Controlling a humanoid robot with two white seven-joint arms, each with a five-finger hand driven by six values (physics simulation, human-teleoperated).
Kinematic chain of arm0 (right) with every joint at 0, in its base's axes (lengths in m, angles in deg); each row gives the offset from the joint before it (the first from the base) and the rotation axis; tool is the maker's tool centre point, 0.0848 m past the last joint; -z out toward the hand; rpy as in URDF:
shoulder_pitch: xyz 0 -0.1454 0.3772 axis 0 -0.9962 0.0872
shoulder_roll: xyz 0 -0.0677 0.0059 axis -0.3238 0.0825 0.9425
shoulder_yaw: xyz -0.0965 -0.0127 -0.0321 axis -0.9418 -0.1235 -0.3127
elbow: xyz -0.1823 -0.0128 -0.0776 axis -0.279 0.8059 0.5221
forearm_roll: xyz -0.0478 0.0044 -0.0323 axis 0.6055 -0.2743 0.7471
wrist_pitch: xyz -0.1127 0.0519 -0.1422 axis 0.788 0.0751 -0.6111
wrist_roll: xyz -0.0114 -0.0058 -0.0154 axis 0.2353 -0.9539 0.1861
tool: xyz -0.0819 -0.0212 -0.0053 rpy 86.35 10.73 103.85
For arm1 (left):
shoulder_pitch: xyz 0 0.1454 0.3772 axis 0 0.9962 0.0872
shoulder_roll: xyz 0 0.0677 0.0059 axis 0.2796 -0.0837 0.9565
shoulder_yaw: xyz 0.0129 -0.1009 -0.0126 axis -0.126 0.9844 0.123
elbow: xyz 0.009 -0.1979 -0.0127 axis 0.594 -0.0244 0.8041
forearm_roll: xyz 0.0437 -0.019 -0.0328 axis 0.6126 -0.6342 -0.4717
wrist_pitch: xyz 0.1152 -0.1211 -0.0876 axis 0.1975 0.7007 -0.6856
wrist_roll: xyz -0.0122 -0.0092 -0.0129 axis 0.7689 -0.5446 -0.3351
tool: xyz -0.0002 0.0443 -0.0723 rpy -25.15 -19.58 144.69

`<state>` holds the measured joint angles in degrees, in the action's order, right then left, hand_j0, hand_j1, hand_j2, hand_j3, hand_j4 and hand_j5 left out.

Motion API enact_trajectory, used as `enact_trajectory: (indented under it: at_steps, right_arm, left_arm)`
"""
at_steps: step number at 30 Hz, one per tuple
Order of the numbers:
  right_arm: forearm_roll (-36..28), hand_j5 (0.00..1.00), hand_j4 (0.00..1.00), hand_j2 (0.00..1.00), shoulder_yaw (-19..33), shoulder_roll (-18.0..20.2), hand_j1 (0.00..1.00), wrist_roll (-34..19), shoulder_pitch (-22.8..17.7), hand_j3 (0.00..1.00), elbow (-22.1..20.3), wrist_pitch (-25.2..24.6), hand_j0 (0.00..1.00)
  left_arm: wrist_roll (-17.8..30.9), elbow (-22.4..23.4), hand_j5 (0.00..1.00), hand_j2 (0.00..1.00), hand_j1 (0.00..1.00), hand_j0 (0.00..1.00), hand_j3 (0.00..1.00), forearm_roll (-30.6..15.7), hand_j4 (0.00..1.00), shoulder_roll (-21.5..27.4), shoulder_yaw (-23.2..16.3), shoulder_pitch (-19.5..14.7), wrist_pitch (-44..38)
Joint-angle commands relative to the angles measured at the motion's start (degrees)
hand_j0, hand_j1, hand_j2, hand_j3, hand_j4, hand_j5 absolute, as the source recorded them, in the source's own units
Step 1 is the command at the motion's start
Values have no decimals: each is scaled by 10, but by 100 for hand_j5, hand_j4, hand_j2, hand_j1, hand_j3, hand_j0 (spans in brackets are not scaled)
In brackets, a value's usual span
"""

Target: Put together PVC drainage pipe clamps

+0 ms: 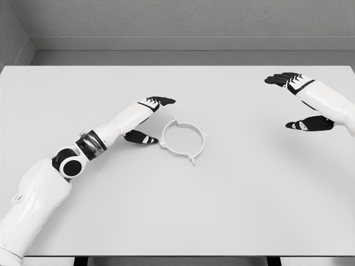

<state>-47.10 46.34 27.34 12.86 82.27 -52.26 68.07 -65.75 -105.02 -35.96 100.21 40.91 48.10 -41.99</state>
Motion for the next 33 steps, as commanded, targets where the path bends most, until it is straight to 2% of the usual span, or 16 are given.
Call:
enact_trajectory:
  at_steps: [1, 12, 15, 17, 19, 21, 22, 24, 25, 27, 28, 30, 31, 32, 33]
  right_arm:
    - [-4, 100, 100, 100, 0, 0, 100, 0, 0, 100, 0, -2, 100]
    - [-5, 100, 100, 100, -4, -12, 100, 0, 0, 100, -7, -2, 100]
    - [-7, 100, 100, 100, -5, -13, 100, 0, 0, 100, -7, -2, 100]
    - [-7, 100, 100, 100, -5, -22, 100, 0, -1, 100, -7, -2, 100]
    - [-8, 100, 100, 100, -8, -67, 100, 0, -11, 100, -16, -2, 100]
    - [-8, 100, 100, 100, -8, -67, 100, 0, -11, 100, -16, -2, 100]
    - [-3, 100, 100, 100, -8, -100, 100, 0, -40, 100, -59, -2, 100]
    - [-3, 100, 100, 100, -8, -100, 100, 0, -40, 100, -59, -2, 100]
    - [-3, 100, 100, 100, -32, -97, 100, 0, -47, 100, -81, -2, 100]
    - [-3, 100, 100, 100, -32, -97, 100, 0, -47, 100, -81, -2, 100]
    - [-3, 100, 100, 100, -56, -102, 100, 0, -45, 100, -91, -2, 100]
    - [32, 100, 100, 100, -68, -103, 100, 0, -42, 100, -93, -2, 100]
    - [85, 100, 100, 100, -103, -122, 100, 0, -30, 100, -92, -2, 100]
    - [85, 100, 100, 100, -104, -122, 100, 0, -30, 100, -92, -2, 100]
    - [138, 100, 100, 100, -131, -144, 100, 0, -18, 100, -92, -2, 100]
  left_arm:
    - [0, -2, 100, 100, 100, 100, 100, -3, 100, 0, 0, 0, 0]
    - [0, 0, 100, 100, 100, 100, 100, -9, 100, 5, 6, -9, 0]
    - [-1, 5, 100, 100, 100, 100, 100, -7, 100, 5, 4, -25, 0]
    - [-1, 4, 100, 100, 100, 100, 100, -7, 100, 5, 4, -26, 0]
    - [-1, 3, 100, 100, 100, 100, 100, -7, 100, 5, 4, -26, 0]
    - [-1, 3, 100, 100, 100, 100, 100, -7, 100, 5, 4, -26, 0]
    - [0, 4, 100, 100, 100, 100, 100, -8, 100, 6, 5, -27, 0]
    - [0, 4, 100, 100, 100, 100, 100, -8, 100, 6, 5, -27, 0]
    - [-1, 5, 100, 100, 100, 100, 100, -9, 100, 8, 7, -28, 0]
    - [-1, 5, 100, 100, 100, 100, 100, -9, 100, 8, 7, -28, 0]
    - [-1, 8, 100, 100, 100, 100, 100, -9, 100, 25, 8, -40, 0]
    - [-1, 7, 100, 100, 100, 100, 100, -11, 100, 29, 9, -40, 0]
    - [-2, 7, 100, 100, 100, 100, 100, -11, 100, 30, 23, -40, 0]
    - [-2, 7, 100, 100, 100, 100, 100, -11, 100, 30, 23, -40, 0]
    - [-2, 7, 100, 100, 100, 100, 100, -12, 100, 39, 30, -40, 0]
